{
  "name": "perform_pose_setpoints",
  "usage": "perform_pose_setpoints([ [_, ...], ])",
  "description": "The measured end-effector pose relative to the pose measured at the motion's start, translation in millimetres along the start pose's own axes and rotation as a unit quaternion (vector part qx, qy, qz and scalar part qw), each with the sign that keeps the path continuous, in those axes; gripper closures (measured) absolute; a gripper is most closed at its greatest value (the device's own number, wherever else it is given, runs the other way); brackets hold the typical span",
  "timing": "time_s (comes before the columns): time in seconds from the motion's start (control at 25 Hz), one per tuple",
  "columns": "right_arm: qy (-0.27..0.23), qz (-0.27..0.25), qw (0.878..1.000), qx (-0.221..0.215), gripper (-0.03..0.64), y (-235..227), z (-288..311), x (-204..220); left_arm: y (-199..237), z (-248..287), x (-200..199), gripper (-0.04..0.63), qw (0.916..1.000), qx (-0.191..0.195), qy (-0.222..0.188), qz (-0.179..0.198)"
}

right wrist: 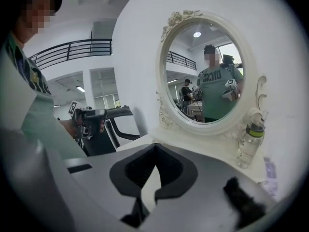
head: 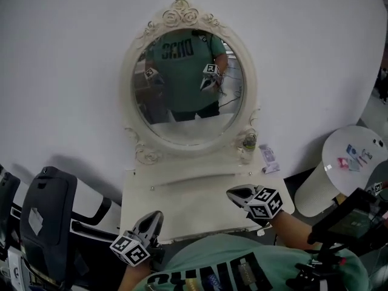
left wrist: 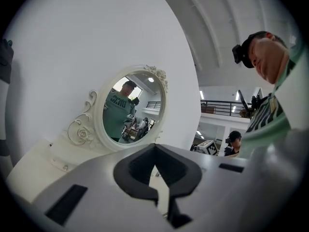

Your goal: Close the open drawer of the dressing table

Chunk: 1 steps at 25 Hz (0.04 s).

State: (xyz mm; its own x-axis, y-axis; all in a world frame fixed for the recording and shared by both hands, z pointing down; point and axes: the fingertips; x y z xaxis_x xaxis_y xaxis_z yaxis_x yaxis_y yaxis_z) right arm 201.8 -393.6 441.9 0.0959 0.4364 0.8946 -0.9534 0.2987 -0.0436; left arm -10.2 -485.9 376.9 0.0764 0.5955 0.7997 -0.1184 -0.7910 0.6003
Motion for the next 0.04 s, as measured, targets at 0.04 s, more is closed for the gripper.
perform_pose_setpoints([
  [0.04, -0.002, 0.001, 1.000, 0.002, 0.606, 2.0, -3.5, -1.0, -0.2, -2.4, 1.9, 0.598, 1.0000, -0.001, 0.002, -0.002],
])
Point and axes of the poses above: the fingertips, and each gripper's own axes: z forward along the fingers, y to its left, x out of its underside, and after that the axes turned 9 degrees about -z, right-handed
